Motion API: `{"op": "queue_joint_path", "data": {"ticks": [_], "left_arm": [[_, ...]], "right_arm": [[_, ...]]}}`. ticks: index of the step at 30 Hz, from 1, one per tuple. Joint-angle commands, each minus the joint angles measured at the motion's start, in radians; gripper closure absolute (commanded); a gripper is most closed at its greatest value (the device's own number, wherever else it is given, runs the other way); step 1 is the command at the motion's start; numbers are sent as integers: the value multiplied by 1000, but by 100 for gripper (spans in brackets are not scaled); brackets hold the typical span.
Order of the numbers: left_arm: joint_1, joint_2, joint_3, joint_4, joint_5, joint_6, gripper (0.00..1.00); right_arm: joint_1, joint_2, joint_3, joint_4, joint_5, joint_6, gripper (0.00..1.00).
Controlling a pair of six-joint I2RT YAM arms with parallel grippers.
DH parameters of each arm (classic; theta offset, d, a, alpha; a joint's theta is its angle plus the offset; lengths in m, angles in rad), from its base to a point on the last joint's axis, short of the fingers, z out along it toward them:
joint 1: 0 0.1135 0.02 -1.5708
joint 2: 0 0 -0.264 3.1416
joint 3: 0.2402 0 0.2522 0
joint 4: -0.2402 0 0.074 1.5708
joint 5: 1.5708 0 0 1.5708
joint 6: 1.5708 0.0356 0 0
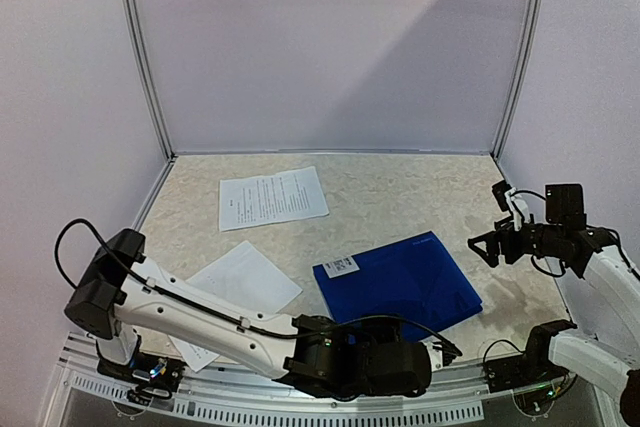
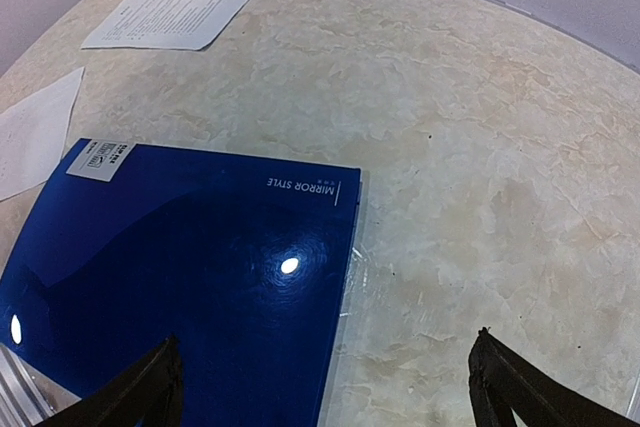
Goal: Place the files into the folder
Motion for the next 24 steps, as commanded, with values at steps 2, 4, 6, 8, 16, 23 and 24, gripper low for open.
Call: {"op": "queue_joint_path", "data": {"ticks": [2, 4, 6, 8, 16, 23, 24], "left_arm": [[-4, 98, 41, -22, -155, 12, 6], [0, 125, 43, -15, -177, 16, 6], [8, 153, 54, -25, -213, 3, 8], [24, 177, 90, -63, -262, -40, 13], [61, 162, 86, -35, -326, -54, 40], [101, 167, 112, -35, -334, -33, 75], [108, 168, 116, -36, -334, -27, 79]], "right_arm": [[-5, -16, -31, 30, -21, 2, 1], [-4, -13, -33, 35, -26, 5, 1], [-5, -9, -32, 39, -31, 7, 1], [-4, -8, -33, 44, -35, 10, 1], [-5, -7, -57, 67, -59, 16, 1], [-5, 1, -41, 47, -104, 15, 1], [-4, 0, -37, 41, -111, 15, 1]]}}
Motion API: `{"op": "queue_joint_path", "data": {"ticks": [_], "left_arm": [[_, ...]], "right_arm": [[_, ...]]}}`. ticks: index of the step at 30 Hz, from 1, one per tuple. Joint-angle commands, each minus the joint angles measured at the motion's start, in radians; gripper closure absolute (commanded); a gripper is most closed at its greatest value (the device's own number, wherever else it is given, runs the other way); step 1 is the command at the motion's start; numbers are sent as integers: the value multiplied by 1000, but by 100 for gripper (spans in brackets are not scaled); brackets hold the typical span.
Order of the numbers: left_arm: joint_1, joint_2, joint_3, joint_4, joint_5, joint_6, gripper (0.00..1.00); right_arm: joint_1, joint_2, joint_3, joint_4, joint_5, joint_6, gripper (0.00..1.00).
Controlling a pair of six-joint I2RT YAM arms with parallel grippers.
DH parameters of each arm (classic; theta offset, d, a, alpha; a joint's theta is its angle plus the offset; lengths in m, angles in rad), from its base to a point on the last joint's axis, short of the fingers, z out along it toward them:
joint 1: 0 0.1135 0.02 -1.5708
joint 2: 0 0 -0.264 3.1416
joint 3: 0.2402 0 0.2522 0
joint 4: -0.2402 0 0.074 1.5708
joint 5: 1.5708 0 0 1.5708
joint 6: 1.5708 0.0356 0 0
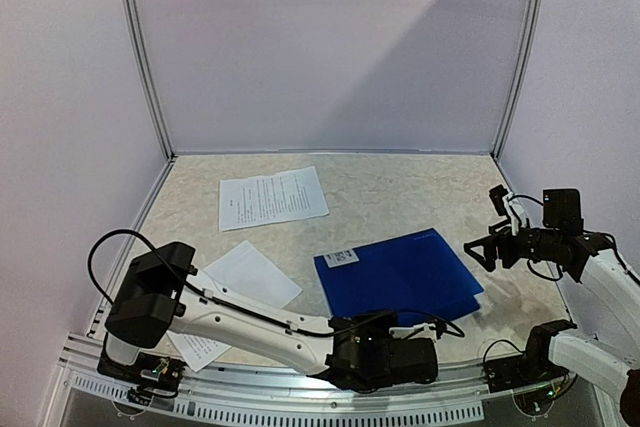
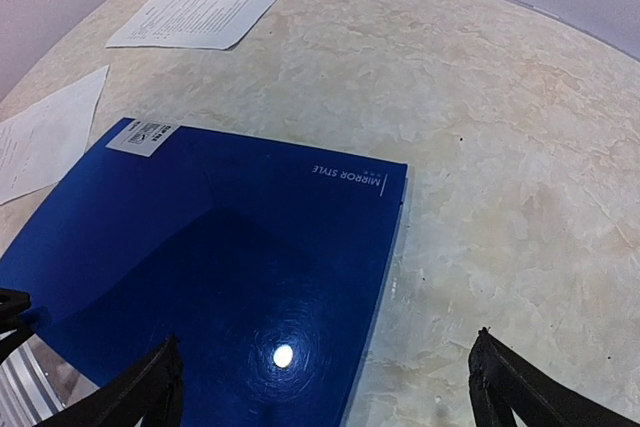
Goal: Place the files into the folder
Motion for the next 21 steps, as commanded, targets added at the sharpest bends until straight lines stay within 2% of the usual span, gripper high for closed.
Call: {"op": "queue_joint_path", "data": {"ticks": [1, 4, 5, 9, 12, 18, 21], "left_arm": [[50, -18, 34, -1, -21, 17, 83], [69, -27, 56, -13, -26, 32, 99], [78, -32, 62, -18, -27, 33, 100], [126, -82, 84, -42, 26, 4, 100], [191, -148, 107, -73, 152, -68, 100], [323, -262, 142, -104, 367, -152, 100], [356, -269, 182, -134, 452, -178, 100]], "right_arm": [[-5, -1, 15, -17, -49, 4, 1], [-5, -9, 52, -40, -59, 8, 1], [-5, -9, 76, -55, -66, 12, 1], [-5, 31, 201, -121, -132, 53, 1], [-5, 72, 299, -152, -212, 132, 1], [-4, 219, 595, -143, -326, 431, 1], [-6, 281, 684, -89, -375, 628, 1]]}}
